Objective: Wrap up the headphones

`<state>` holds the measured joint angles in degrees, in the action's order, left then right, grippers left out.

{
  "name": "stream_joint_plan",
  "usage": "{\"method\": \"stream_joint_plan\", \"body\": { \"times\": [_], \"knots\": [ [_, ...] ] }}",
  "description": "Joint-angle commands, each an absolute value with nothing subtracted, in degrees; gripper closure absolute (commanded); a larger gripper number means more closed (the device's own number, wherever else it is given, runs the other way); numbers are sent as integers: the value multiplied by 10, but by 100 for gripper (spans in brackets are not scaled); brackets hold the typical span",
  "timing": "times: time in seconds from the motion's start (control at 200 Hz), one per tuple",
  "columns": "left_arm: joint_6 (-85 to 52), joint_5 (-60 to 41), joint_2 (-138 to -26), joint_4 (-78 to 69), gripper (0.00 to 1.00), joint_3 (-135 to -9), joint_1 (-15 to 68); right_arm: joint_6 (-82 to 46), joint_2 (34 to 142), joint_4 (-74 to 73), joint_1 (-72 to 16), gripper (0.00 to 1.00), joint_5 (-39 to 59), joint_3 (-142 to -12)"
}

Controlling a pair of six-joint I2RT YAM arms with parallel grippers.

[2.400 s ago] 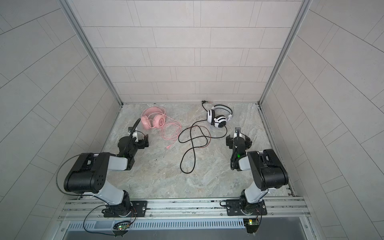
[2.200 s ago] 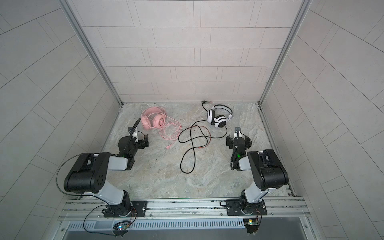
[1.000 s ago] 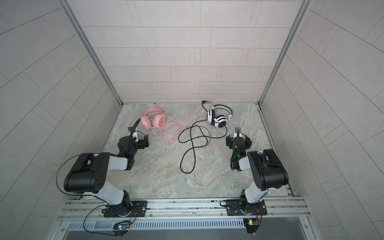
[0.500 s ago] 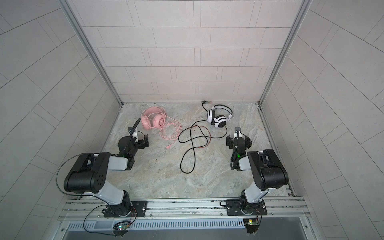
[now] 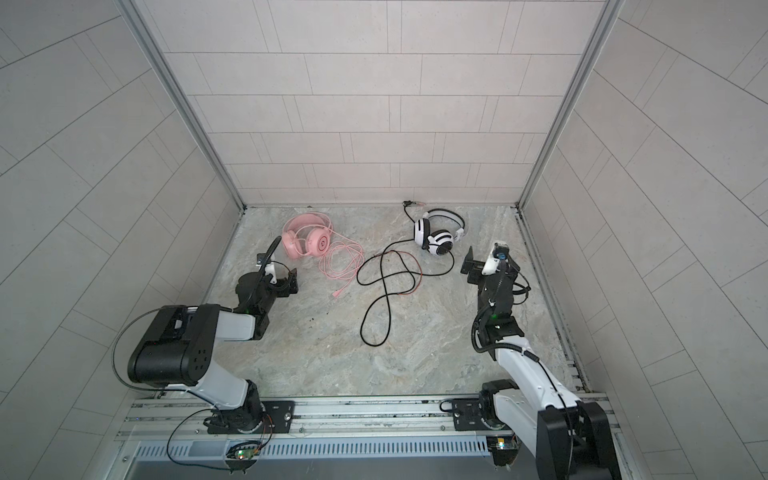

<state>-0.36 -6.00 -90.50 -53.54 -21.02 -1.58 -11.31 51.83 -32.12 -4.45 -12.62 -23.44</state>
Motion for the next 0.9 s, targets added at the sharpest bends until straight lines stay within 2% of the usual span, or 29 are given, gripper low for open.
{"method": "stream_joint_plan", "body": {
  "times": [0.0, 0.115, 0.225, 0.285, 0.35, 0.405, 0.47, 0.656, 0.896],
  "knots": [
    [-2, -52, -869, -511, 0, -221, -15, -202, 483, -139, -43, 0, -109, -280],
    [-40, -14, -766, -320, 0, -272, -15, -199, 521, -38, -39, 1, -33, -351],
    [-98, -25, -710, -188, 0, -324, -16, -205, 561, 1, -43, 1, 32, -398],
    [-131, -28, -690, -174, 0, -324, -16, -232, 578, 8, -50, 1, 49, -402],
    [-177, -48, -681, -239, 0, -294, -18, -240, 599, 4, -71, 1, 75, -399],
    [-216, -73, -674, -259, 0, -288, -18, -224, 617, 18, -107, 1, 46, -405],
    [-246, -85, -672, -196, 0, -315, -19, -193, 640, 33, -158, 1, -5, -414],
    [-242, -68, -748, 109, 0, -528, -24, -183, 712, 7, -230, 1, -6, -416],
    [-142, -91, -931, 335, 0, -811, -29, -184, 777, -55, -290, 2, -9, -396]
  ]
}}
